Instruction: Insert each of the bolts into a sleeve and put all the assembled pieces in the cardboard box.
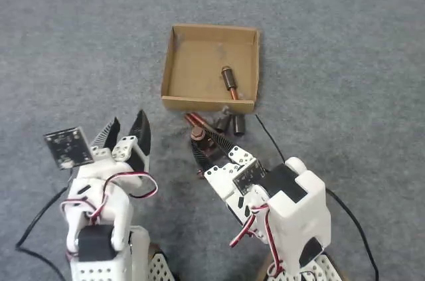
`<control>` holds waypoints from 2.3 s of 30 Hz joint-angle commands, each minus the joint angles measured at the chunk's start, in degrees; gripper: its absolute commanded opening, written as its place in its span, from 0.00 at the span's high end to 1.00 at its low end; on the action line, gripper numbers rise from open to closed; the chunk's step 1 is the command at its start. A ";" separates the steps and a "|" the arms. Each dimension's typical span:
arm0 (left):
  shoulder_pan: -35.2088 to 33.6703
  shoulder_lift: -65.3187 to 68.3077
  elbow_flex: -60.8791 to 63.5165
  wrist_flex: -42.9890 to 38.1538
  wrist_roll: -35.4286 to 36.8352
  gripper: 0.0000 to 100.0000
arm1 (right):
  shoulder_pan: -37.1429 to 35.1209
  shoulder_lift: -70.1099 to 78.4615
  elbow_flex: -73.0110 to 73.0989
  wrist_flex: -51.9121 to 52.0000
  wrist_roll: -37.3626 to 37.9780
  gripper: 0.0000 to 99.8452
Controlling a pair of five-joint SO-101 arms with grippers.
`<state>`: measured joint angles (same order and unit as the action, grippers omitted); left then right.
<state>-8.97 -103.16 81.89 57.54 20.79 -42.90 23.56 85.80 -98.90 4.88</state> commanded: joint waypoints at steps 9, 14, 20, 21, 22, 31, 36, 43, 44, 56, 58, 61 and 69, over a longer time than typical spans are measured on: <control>-0.53 -1.14 10.42 -0.62 -0.70 0.82 | 0.75 -2.86 0.00 -1.89 1.05 0.99; -0.53 -1.05 14.64 -3.60 -0.70 0.90 | 0.75 -2.86 0.00 -1.89 1.14 0.99; -0.44 -0.97 14.64 0.09 -0.70 0.98 | 0.75 -2.86 0.09 -1.89 1.14 0.99; -0.44 -0.97 14.64 1.23 -0.70 0.99 | 0.75 -2.77 0.09 -1.89 1.14 0.99; -0.53 -0.97 14.73 1.58 -0.70 0.99 | 0.75 -2.77 0.09 -1.89 1.14 0.99; -6.86 -0.79 14.73 5.89 -6.95 0.99 | 1.54 -5.05 3.16 -1.98 1.14 0.99; -8.18 -0.79 14.73 6.42 -10.02 0.99 | 7.25 -11.65 4.04 -1.98 0.88 0.99; -11.08 -0.79 14.73 6.15 -10.37 0.99 | 12.53 -18.77 1.93 -1.89 0.88 0.99; -11.08 -0.79 14.73 5.80 -10.46 0.99 | 12.70 -19.38 1.23 -1.89 1.14 0.99; -11.08 -0.79 14.73 5.54 -10.46 0.99 | 12.79 -20.18 -13.10 6.46 6.59 0.99; -11.08 -0.79 14.73 5.54 -10.55 0.99 | 12.88 -20.18 -16.79 11.74 6.51 0.99; -11.08 -0.79 14.73 5.54 -10.55 0.99 | 12.97 -20.18 -21.63 19.47 6.51 0.99; -11.08 -0.79 14.73 5.54 -10.55 0.99 | 12.97 -20.70 -31.65 40.57 6.51 0.99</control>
<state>-19.96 -103.16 97.10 63.78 10.86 -30.59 6.68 60.40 -65.58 10.24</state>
